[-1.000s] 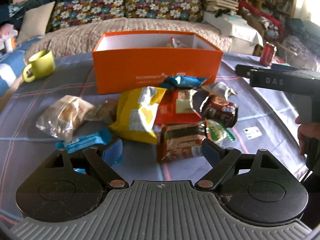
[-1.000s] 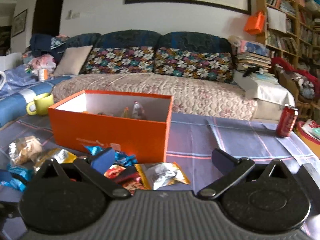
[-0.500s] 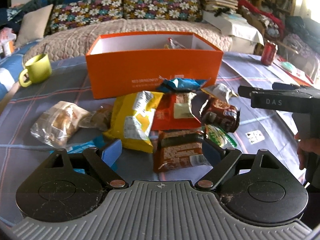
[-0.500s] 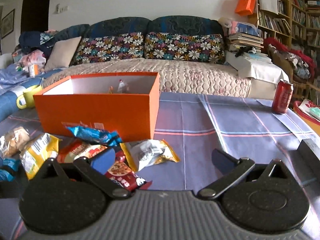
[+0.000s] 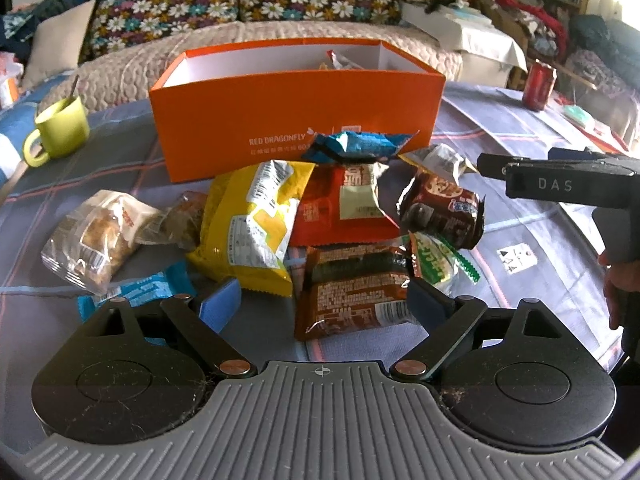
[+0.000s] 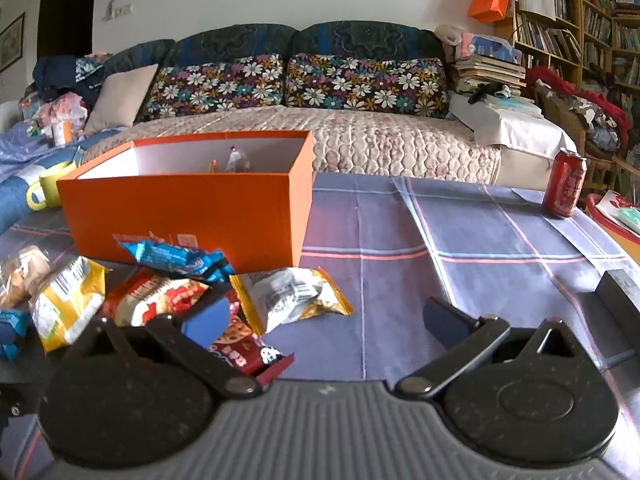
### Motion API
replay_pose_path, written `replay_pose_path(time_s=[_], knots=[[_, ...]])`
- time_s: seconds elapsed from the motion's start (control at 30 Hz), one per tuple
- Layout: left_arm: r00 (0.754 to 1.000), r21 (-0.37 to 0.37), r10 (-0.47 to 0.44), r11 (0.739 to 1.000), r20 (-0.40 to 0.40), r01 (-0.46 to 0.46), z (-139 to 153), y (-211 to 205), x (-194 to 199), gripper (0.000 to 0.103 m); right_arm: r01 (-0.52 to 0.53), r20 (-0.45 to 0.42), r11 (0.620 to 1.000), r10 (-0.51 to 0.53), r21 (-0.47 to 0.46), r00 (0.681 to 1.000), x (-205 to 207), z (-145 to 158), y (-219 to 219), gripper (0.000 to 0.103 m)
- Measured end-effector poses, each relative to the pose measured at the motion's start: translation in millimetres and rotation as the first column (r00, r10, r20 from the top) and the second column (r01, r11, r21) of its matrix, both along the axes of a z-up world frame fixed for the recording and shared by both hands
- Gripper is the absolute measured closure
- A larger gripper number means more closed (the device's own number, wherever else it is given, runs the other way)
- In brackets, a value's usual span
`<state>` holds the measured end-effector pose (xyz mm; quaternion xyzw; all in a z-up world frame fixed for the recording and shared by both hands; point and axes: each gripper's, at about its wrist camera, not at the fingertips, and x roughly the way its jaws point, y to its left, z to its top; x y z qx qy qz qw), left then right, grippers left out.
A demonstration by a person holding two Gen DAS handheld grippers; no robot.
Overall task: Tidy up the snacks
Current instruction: 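Move the left tool down to the brown chocolate packet in the pile, then grasp the brown chocolate packet with the left tool and lift it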
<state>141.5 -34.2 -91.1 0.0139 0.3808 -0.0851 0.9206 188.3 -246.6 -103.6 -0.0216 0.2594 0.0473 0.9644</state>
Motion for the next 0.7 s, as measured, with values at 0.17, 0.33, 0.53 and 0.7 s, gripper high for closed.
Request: replay_pose_path(time_s=[0.17, 0.33, 0.53, 0.7], knots=[[1.0, 0.001, 0.001, 1.0, 0.0, -0.001, -1.7, -0.1, 0.1, 0.03, 0.001, 0.001, 1.0, -0.001, -0.002, 1.0, 0.8, 0.2, 0.6, 0.0], [1.0, 0.006, 0.001, 1.0, 0.002, -0.001, -3.5, -0.7, 0.9, 0.029, 0.002, -0.003, 1.0, -0.002, -0.008, 1.0, 1.8, -0.1, 1.2, 0.0], [1.0, 0.012, -0.001, 1.0, -0.001, 0.001, -4.5, -1.5, 0.5, 0.028, 0.003, 0.001, 1.0, -0.003, -0.014, 1.0, 2.0, -1.1, 0.9, 0.0], [1.0, 0.017, 0.002, 1.0, -0.003, -0.002, -6.1, -1.4, 0.5, 0.027, 0.01, 0.002, 1.0, -0.01, -0.009, 1.0, 1.7, -2.3, -2.0, 0.0]])
